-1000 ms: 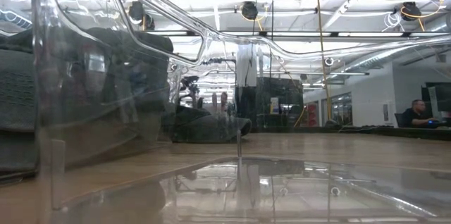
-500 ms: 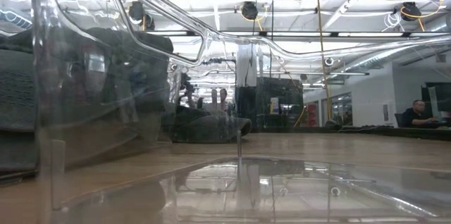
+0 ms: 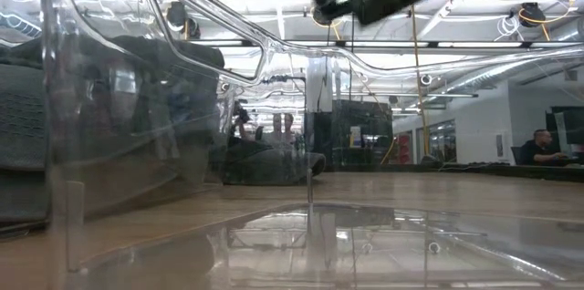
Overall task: Pick & Place hat
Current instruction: Put the top right black cap into the right transparent bin
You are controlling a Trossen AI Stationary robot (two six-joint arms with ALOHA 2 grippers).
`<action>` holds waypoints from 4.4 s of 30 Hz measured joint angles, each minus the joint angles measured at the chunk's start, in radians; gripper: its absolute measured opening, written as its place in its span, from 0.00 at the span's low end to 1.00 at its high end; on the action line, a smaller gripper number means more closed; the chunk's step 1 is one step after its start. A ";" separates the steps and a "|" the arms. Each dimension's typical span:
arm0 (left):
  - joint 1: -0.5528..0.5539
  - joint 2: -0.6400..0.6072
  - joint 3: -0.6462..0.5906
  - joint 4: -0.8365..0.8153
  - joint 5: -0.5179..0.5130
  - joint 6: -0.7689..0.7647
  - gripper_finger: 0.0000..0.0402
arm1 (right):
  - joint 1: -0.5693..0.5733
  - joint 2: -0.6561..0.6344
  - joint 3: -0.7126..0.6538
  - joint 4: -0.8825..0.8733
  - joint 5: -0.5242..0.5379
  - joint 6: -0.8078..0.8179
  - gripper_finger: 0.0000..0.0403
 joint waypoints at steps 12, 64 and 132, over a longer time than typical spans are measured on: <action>0.001 0.000 0.000 -0.006 0.002 -0.046 0.02 | -0.026 0.122 0.046 -0.058 0.356 0.089 0.00; 0.012 0.000 0.000 -0.100 0.014 -0.001 0.02 | 0.192 0.037 0.045 -0.429 -0.272 0.916 0.00; -0.031 0.497 -0.001 0.046 0.831 -0.183 0.02 | -0.264 -0.902 -0.163 -0.279 0.137 0.421 0.51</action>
